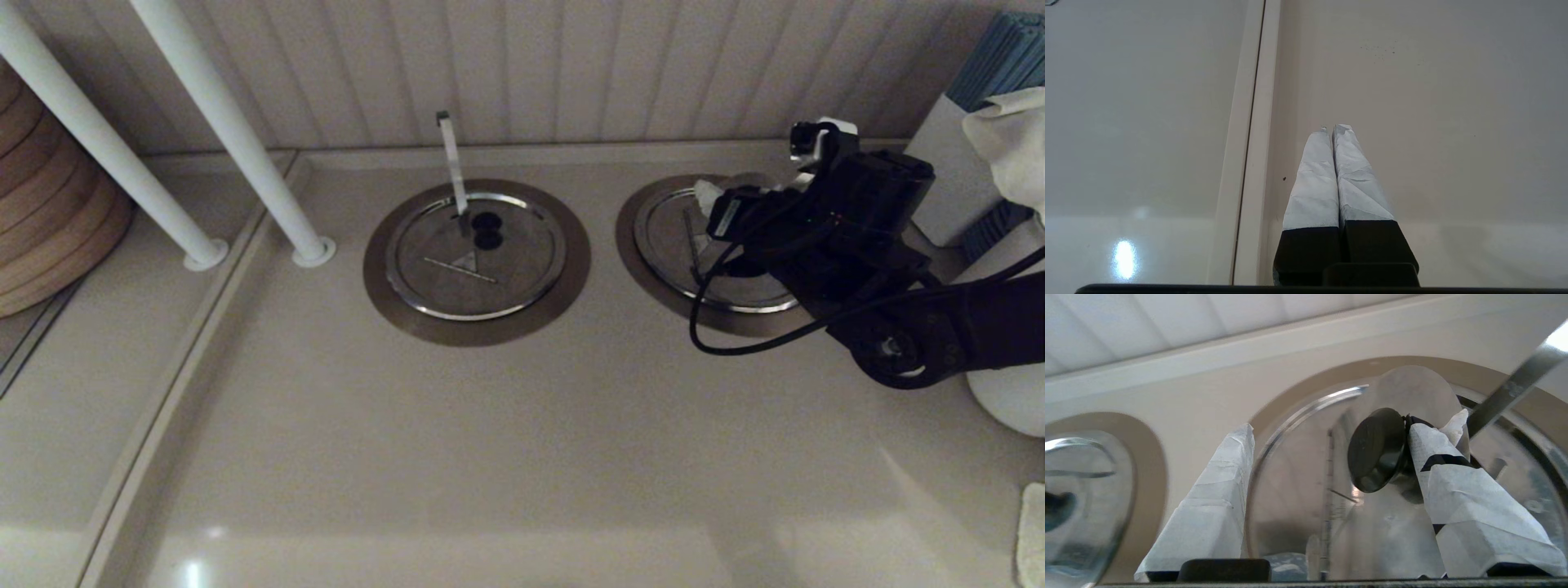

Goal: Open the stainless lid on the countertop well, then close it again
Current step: Open the lid

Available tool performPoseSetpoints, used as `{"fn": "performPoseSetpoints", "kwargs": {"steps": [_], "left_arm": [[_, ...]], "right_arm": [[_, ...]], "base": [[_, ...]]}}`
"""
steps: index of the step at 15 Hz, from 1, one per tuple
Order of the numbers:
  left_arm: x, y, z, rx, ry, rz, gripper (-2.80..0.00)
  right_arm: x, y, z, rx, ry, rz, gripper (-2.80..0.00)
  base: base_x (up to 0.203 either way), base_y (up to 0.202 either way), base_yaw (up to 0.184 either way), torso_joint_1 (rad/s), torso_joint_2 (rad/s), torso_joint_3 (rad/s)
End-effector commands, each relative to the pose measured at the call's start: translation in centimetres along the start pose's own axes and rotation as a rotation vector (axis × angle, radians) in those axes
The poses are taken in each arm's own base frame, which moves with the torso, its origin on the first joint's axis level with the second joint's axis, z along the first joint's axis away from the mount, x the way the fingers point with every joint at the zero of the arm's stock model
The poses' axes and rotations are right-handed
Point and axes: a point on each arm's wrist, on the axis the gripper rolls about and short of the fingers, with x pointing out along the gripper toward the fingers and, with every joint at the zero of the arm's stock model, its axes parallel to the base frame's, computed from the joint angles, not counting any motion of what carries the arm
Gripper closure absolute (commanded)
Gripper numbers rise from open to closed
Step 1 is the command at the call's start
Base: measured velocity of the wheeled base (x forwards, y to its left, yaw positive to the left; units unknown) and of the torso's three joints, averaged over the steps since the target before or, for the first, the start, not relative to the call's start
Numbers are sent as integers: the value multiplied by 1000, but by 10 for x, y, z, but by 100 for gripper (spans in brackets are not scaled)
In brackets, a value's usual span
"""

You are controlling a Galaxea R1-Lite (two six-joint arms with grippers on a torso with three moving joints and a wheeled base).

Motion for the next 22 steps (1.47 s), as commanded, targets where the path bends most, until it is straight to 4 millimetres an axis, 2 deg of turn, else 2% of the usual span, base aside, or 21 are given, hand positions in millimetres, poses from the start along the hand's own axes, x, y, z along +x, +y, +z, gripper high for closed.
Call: {"fn": "performPoseSetpoints", "kwargs": {"steps": [1, 9, 13, 14, 16, 18, 20, 22], "left_arm": [[0, 0, 0, 0, -1, 1, 0], [0, 0, 0, -1, -1, 0, 0], [0, 0, 0, 0, -1, 1, 0], [0, 0, 0, 0, -1, 1, 0], [0, 0, 0, -1, -1, 1, 0], [0, 0, 0, 0, -1, 1, 0], [0, 0, 0, -2, -1, 1, 0], [0, 0, 0, -1, -1, 1, 0]], "right_arm": [[-1, 8, -4, 3, 11, 17, -280], [-10, 34, -10, 10, 33, 78, -280], [-11, 37, -12, 6, 35, 72, -280], [-9, 28, -11, -5, 31, 42, -280], [4, -4, -11, -92, 22, -75, -280], [27, -31, -21, -141, 18, -189, -280], [41, -45, -29, -179, 22, -266, -280], [43, -46, -36, -185, 36, -270, -280]], "base": [[0, 0, 0, 0, 0, 0], [0, 0, 0, 0, 0, 0], [0, 0, 0, 0, 0, 0], [0, 0, 0, 0, 0, 0], [0, 0, 0, 0, 0, 0], [0, 0, 0, 0, 0, 0], [0, 0, 0, 0, 0, 0], [0, 0, 0, 0, 0, 0]]}}
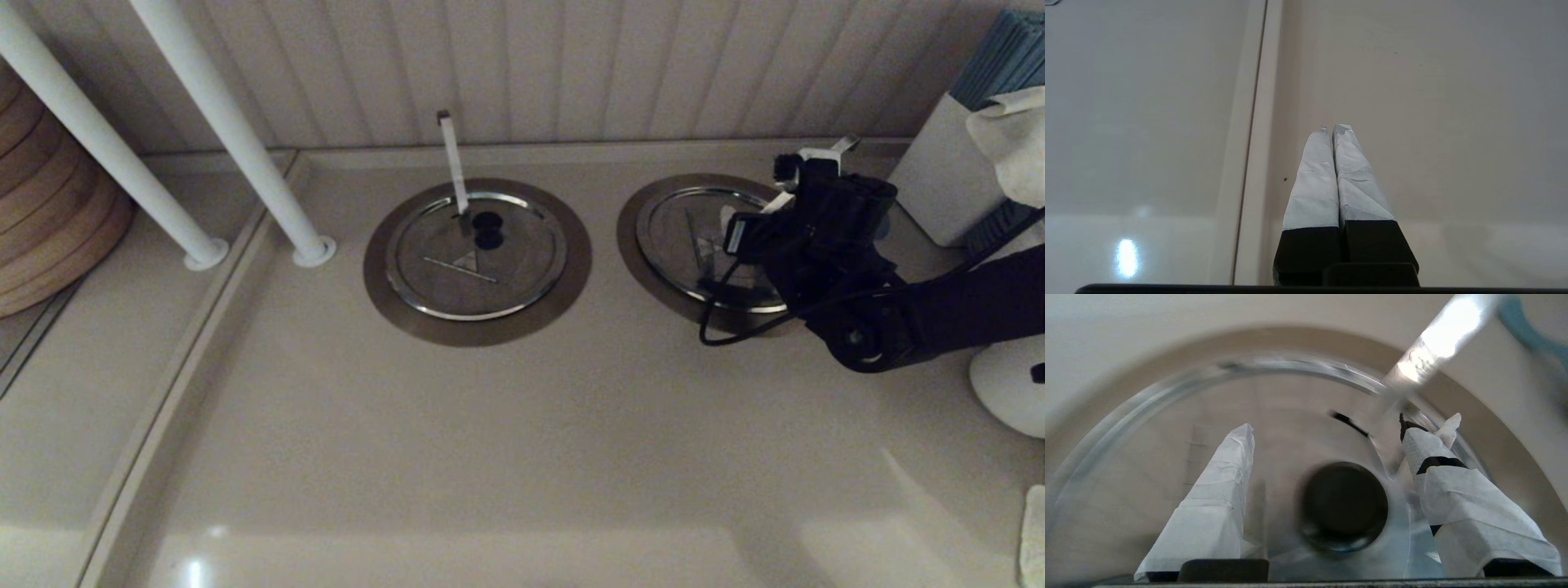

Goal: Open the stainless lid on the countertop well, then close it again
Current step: Open the lid

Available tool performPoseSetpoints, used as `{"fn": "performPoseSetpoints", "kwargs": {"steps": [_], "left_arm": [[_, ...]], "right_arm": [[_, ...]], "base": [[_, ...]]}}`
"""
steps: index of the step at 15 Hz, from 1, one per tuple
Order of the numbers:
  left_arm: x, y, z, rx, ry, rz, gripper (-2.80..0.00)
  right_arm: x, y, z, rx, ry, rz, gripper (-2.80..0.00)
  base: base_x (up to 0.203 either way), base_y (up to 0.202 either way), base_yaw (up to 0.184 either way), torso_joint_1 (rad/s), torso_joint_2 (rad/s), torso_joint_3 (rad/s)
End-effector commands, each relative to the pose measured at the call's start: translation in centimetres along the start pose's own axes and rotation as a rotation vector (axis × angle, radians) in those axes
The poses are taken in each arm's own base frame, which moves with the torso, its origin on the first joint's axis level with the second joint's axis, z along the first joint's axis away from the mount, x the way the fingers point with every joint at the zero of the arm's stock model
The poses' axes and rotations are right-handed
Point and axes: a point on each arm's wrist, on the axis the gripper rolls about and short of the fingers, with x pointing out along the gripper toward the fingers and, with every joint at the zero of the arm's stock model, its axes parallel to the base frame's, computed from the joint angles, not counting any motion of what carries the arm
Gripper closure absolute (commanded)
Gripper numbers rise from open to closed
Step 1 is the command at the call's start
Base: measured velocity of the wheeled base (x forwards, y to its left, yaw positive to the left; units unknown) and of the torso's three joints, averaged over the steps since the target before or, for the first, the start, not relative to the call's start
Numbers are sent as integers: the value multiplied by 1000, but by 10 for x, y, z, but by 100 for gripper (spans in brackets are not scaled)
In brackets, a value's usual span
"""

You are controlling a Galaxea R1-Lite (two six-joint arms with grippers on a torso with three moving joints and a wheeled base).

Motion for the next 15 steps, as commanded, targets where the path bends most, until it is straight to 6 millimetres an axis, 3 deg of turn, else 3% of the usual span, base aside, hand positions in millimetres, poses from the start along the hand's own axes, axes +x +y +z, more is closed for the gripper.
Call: {"fn": "performPoseSetpoints", "kwargs": {"steps": [1, 6, 15], "left_arm": [[0, 0, 0, 1, -1, 0, 0], [0, 0, 0, -1, -1, 0, 0], [0, 0, 0, 1, -1, -2, 0]], "right_arm": [[8, 1, -18, -13, 29, -7, -280], [16, -5, -21, 2, 24, -25, -280], [8, 11, -11, 88, -11, 32, -280]], "base": [[0, 0, 0, 0, 0, 0], [0, 0, 0, 0, 0, 0], [0, 0, 0, 0, 0, 0]]}}
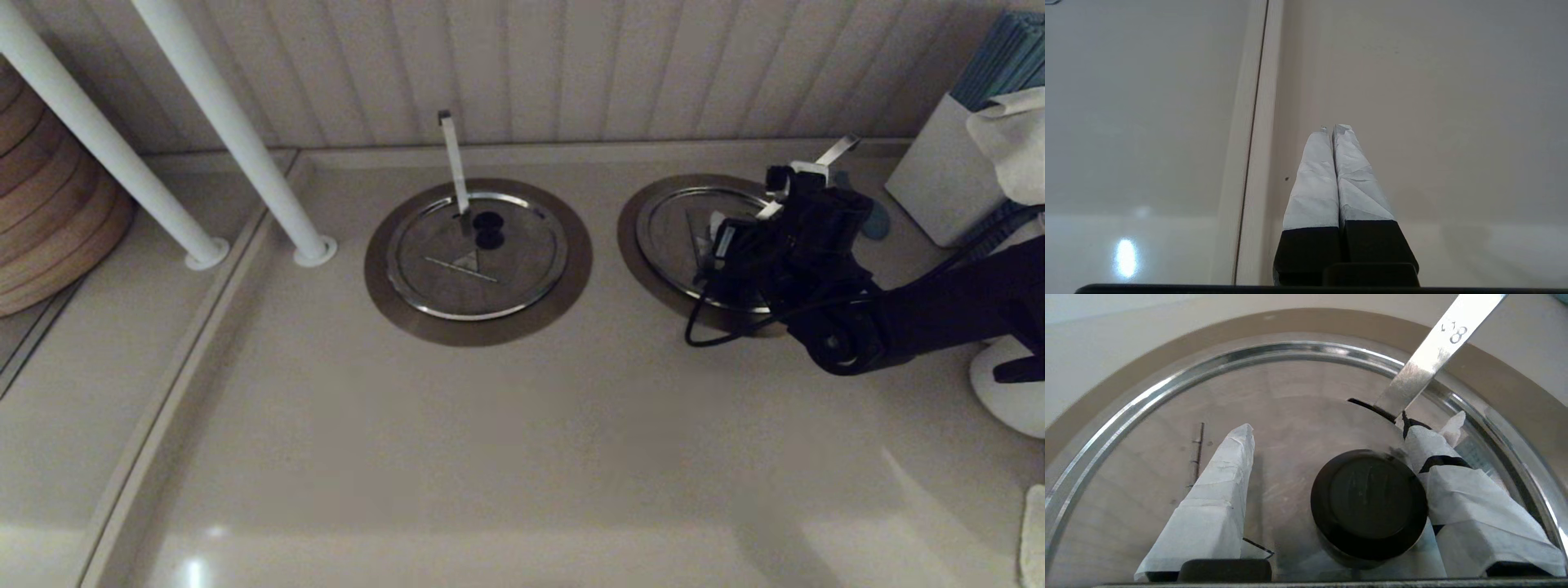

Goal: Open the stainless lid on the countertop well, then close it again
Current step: Open the lid

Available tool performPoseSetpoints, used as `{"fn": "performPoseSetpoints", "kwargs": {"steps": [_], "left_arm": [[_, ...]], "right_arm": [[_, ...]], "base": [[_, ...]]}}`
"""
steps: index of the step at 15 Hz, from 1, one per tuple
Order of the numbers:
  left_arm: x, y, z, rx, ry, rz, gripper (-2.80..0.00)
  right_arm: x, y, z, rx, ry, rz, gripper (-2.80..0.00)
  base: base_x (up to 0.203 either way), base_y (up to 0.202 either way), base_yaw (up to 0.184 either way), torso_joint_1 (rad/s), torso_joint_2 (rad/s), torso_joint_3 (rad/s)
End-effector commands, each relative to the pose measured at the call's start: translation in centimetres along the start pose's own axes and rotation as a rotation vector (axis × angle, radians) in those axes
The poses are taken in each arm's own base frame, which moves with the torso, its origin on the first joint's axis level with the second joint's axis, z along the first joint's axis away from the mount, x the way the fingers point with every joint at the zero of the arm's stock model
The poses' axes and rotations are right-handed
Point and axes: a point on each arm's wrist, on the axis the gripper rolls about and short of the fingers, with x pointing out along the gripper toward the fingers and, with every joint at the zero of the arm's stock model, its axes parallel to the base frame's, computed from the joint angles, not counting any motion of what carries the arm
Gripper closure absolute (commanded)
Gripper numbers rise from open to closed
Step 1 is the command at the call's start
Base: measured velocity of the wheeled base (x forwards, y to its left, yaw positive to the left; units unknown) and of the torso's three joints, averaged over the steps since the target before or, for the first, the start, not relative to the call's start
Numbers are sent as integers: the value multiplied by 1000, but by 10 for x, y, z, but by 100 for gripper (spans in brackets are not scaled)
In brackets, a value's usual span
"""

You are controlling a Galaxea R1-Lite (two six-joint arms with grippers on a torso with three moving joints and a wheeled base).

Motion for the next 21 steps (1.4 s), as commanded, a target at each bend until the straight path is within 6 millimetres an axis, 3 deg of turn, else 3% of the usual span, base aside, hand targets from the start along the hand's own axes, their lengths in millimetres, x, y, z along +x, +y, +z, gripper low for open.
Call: {"fn": "performPoseSetpoints", "kwargs": {"steps": [1, 14, 21], "left_arm": [[0, 0, 0, -1, -1, 1, 0], [0, 0, 0, 0, -1, 0, 0], [0, 0, 0, 0, -1, 1, 0]], "right_arm": [[-3, 4, 4, 7, -11, 12, -280], [-22, 13, 31, 35, -57, 47, -280], [-29, 29, 29, 37, -53, 90, -280]], "base": [[0, 0, 0, 0, 0, 0], [0, 0, 0, 0, 0, 0], [0, 0, 0, 0, 0, 0]]}}
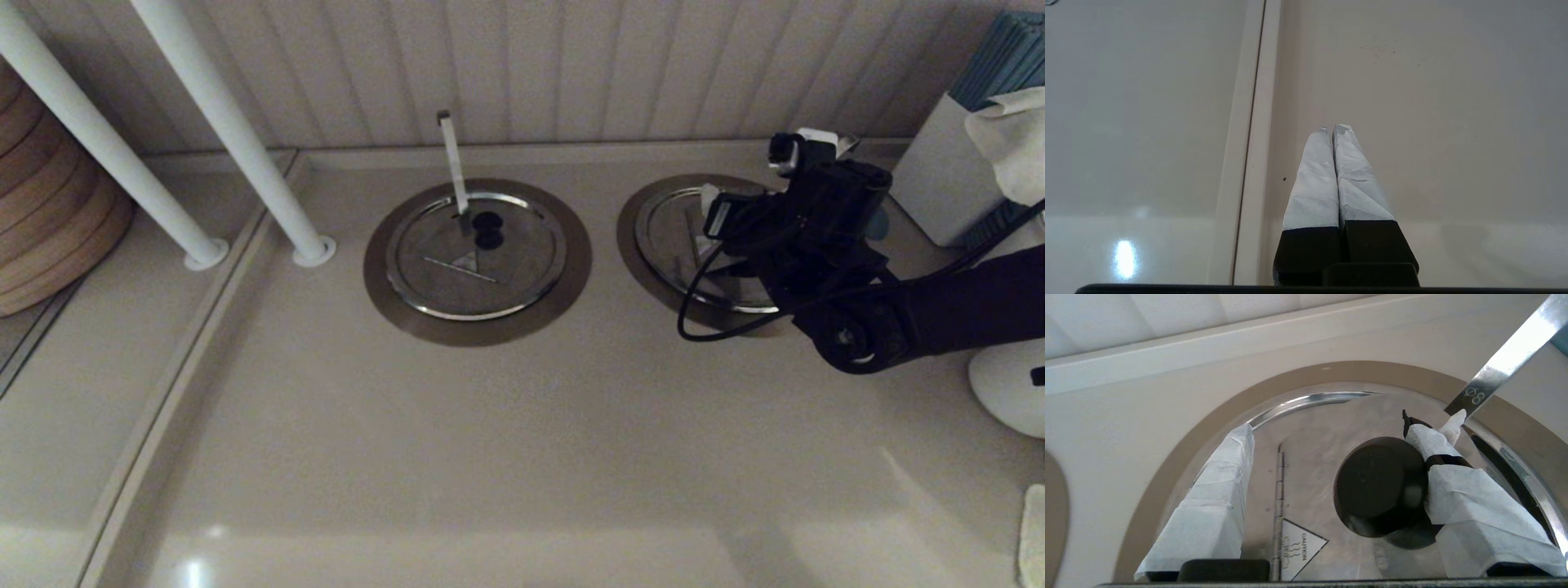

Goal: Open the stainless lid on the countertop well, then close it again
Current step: Open the lid

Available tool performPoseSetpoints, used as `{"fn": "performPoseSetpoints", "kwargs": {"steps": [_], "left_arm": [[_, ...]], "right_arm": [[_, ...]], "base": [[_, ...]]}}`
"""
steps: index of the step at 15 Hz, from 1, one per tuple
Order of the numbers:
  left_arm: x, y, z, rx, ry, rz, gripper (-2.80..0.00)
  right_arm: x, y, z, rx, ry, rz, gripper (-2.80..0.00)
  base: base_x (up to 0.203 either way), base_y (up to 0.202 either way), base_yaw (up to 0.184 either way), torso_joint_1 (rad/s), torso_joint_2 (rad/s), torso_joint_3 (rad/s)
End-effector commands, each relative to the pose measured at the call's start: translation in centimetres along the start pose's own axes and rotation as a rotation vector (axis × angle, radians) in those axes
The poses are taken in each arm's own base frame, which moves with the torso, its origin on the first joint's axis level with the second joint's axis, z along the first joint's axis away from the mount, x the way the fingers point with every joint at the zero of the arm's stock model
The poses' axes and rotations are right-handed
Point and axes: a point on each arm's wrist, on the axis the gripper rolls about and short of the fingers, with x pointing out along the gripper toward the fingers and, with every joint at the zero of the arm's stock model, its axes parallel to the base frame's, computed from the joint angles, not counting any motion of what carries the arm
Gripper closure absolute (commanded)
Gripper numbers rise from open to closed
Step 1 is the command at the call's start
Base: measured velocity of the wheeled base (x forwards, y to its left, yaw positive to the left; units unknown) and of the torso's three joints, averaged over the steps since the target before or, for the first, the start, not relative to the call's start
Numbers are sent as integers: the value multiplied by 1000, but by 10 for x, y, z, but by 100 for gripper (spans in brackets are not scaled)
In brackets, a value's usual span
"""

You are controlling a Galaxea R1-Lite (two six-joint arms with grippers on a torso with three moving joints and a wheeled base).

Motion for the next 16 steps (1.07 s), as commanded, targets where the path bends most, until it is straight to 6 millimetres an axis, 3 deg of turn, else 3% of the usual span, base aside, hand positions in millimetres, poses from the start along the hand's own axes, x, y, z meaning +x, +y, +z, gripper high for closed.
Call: {"fn": "performPoseSetpoints", "kwargs": {"steps": [1, 6, 11, 16], "left_arm": [[0, 0, 0, 0, -1, 1, 0], [0, 0, 0, 0, -1, 1, 0], [0, 0, 0, 0, -1, 1, 0], [0, 0, 0, -1, -1, 1, 0]], "right_arm": [[-2, 6, -3, -1, 5, 16, -280], [-3, 14, -15, -10, 35, 34, -280], [-8, 34, -27, -18, 61, 78, -280], [-14, 44, -29, -18, 69, 105, -280]], "base": [[0, 0, 0, 0, 0, 0], [0, 0, 0, 0, 0, 0], [0, 0, 0, 0, 0, 0], [0, 0, 0, 0, 0, 0]]}}
